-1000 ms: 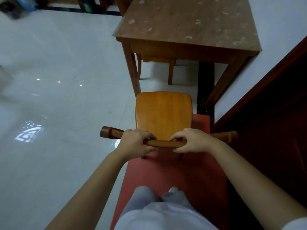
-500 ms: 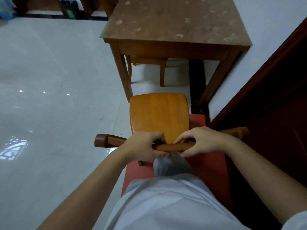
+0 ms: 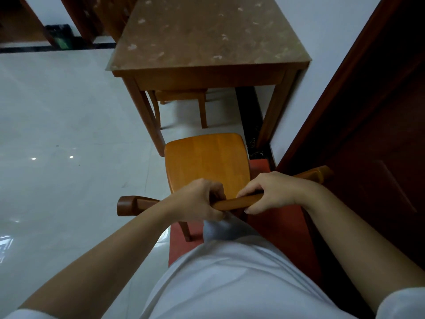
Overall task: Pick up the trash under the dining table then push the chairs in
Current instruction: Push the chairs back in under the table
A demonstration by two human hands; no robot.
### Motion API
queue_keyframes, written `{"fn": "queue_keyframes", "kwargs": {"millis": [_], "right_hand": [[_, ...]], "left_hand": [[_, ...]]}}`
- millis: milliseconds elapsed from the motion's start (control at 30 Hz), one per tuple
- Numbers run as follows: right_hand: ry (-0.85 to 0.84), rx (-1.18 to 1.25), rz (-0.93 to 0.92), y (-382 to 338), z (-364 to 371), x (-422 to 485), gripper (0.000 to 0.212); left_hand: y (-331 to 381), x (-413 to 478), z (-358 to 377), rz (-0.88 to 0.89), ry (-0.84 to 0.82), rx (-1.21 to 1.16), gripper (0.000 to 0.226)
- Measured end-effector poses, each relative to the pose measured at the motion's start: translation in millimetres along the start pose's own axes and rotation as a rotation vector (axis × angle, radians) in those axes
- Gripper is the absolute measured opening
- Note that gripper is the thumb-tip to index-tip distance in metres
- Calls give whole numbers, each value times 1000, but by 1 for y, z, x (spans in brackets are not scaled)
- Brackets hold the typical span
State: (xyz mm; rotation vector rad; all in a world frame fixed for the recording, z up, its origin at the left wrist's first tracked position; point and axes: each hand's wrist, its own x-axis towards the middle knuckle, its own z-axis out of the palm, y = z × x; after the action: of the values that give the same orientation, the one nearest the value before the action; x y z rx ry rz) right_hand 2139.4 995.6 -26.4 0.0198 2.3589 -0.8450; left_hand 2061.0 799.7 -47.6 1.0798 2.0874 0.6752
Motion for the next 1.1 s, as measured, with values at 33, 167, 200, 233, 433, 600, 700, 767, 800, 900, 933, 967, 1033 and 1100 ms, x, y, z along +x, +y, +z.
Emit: {"fn": "queue_keyframes", "kwargs": {"millis": [33, 167, 200, 233, 433, 600, 700, 767, 800, 900, 933, 967, 1033, 1100], "right_hand": [[8, 26, 9, 2, 1, -2, 33], [45, 124, 18, 8, -2, -5, 38], [55, 136, 20, 9, -5, -4, 37], [60, 145, 24, 10, -9, -2, 37], [122, 185, 53, 22, -37, 20, 31], [206, 242, 117, 41, -65, 20, 30], [257, 215, 109, 47, -75, 27, 30], [290, 171, 92, 51, -85, 37, 26], [300, 165, 80, 52, -89, 41, 25], [309, 123, 38, 56, -100, 47, 22], [318, 110, 27, 56, -101, 49, 22], [327, 104, 25, 55, -101, 50, 23], [310, 102, 23, 53, -101, 53, 25], [254, 110, 33, 52, -102, 55, 29]], "left_hand": [[1, 2, -2, 18, 1, 10, 16], [5, 15, -19, 51, 1, 56, 20], [7, 20, -25, 53, -4, 64, 22], [8, 26, -31, 62, -13, 73, 24], [0, 68, -52, 85, -24, 78, 19], [10, 108, -58, 110, -30, 18, 16], [9, 126, -63, 91, -7, 14, 17], [5, 136, -70, 67, 17, 10, 18], [3, 140, -73, 64, 17, 7, 18], [2, 147, -81, 96, 8, 22, 17], [1, 148, -83, 95, 14, 29, 17], [0, 147, -85, 85, 19, 38, 17], [-1, 146, -89, 62, 6, 49, 17], [0, 144, -89, 43, -20, 56, 19]]}}
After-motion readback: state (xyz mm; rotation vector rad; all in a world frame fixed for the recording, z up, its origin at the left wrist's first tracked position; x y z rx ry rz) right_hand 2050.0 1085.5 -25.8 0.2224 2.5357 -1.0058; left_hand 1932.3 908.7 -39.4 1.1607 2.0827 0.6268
